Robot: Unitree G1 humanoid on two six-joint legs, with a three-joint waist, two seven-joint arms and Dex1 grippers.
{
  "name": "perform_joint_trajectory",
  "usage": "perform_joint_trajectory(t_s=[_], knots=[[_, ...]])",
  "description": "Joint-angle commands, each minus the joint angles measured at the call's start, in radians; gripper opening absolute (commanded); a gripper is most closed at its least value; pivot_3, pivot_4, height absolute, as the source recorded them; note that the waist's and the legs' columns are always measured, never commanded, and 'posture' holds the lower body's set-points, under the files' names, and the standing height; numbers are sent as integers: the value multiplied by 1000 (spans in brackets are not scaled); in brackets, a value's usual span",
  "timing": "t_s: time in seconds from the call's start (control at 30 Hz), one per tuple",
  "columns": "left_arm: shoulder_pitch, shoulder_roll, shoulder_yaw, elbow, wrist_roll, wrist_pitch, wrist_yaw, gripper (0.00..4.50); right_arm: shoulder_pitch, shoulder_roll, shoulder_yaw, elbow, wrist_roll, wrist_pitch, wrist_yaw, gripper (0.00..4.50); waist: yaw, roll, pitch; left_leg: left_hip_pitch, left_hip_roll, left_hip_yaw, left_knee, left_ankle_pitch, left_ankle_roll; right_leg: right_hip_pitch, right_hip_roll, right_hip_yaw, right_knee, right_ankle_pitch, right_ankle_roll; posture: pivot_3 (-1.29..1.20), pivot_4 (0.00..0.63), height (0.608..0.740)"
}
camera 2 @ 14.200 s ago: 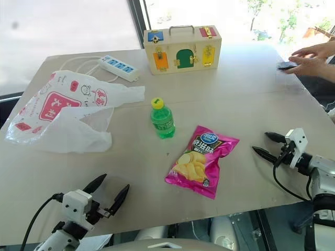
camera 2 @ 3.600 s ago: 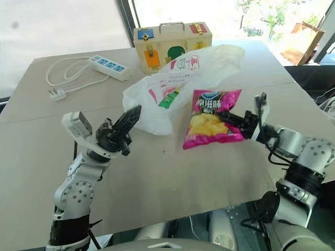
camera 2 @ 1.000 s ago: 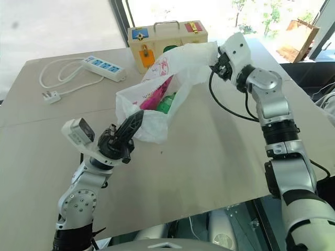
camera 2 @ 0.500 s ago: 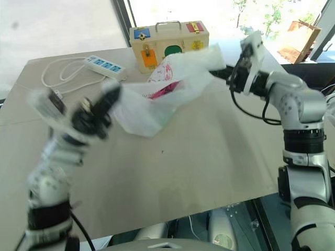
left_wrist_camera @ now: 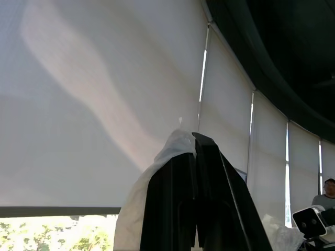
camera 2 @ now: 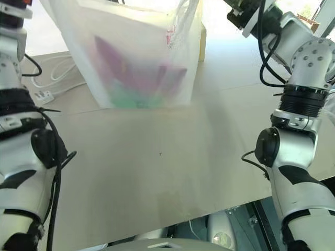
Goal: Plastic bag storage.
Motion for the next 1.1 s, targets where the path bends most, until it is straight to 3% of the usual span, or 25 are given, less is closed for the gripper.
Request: perform_joint_trajectory(t_s=[0.03,0.13,0.23,0.5,0.57,0.6,0.73,0.87,1.1], knots=[[-35,2,51,29,-17,33,-35,0,-14,15,-24,-76,32,-32,-29,38,-5,0,0,-1,-2,-4,1,0,0,0,-4,1,0,0,0,0,150,740],[35,-4,49,5,7,50,-55,0,51,20,-3,-142,40,-6,-21,38,-16,0,0,-5,-6,-18,5,0,0,-1,-4,4,1,0,0,0,150,740],[123,-5,50,-34,20,70,-69,0,102,-2,11,-189,78,51,16,756,-19,0,0,-5,-7,-21,7,0,0,-1,-4,5,5,0,0,0,150,740],[464,0,154,-311,-126,307,-19,3415,329,-221,11,-296,210,280,162,4453,-16,0,-1,-5,-9,-24,10,0,0,0,-4,10,8,0,0,0,150,740],[680,43,220,-438,-209,459,-14,4285,429,-320,-11,-320,250,348,229,4500,-18,0,-1,-4,-9,-23,10,0,0,0,-4,12,7,0,0,0,150,740],[806,53,242,-514,-215,497,-19,4416,498,-357,5,-339,211,327,252,4500,-24,-1,-2,-4,-9,-23,10,0,0,0,-4,12,7,0,0,0,150,740],[1141,-2,237,-751,-181,527,81,4416,718,-386,109,-406,7,107,291,4500,-21,-1,-3,4,-9,-19,6,-1,2,0,-2,16,6,0,0,0,150,740],[1455,-106,96,-1049,111,385,274,4416,909,-329,146,-433,-134,-130,345,4500,9,-2,-3,4,-8,-11,7,0,0,5,-2,20,-5,0,0,0,150,740],[1693,-266,-34,-1147,365,102,326,4416,1126,-295,210,-272,-439,-688,504,4500,84,-1,-3,27,-8,1,3,-1,1,22,4,28,-9,5,9,0,150,740]])
